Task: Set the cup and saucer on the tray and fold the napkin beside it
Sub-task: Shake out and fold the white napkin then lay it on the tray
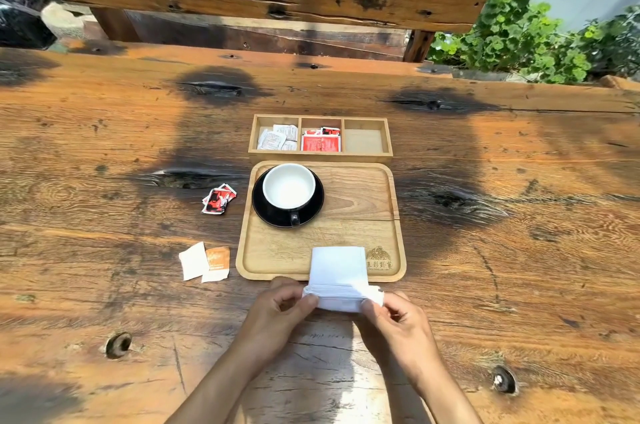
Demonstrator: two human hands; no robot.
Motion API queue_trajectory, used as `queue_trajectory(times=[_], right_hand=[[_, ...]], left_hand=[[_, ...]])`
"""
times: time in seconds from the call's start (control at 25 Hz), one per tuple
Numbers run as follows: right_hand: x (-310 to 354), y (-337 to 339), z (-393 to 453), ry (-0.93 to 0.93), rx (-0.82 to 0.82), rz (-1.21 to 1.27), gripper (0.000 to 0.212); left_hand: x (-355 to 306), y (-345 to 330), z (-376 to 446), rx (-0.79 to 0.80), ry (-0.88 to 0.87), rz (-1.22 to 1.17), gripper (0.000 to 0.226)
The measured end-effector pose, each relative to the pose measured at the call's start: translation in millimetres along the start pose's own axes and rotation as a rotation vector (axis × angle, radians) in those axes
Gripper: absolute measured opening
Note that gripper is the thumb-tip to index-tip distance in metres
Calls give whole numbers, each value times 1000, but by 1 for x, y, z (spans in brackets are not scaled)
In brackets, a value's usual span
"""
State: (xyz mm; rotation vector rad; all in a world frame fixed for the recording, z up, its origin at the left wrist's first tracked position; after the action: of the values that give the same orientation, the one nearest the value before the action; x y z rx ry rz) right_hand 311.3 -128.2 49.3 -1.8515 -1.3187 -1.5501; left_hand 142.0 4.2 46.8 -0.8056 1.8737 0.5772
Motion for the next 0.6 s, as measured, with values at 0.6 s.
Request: queue_trajectory(times=[0.6], right_hand=[[-37,-19,-14,-213,33,126,41]], left_hand=[[52,-19,-11,2,35,168,24]])
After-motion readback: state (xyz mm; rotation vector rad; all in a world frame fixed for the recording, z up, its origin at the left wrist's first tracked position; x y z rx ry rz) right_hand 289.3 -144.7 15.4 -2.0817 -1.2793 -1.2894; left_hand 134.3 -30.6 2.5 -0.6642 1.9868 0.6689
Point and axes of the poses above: each hand's wrist, its own z-axis towards the middle knuckle, its own y-axis out of the back of the hand, x = y × z, the point moved 3 cm from there along z, towards the middle knuckle, and after that the axes turned 6 degrees about -z, right-handed, at the moved point
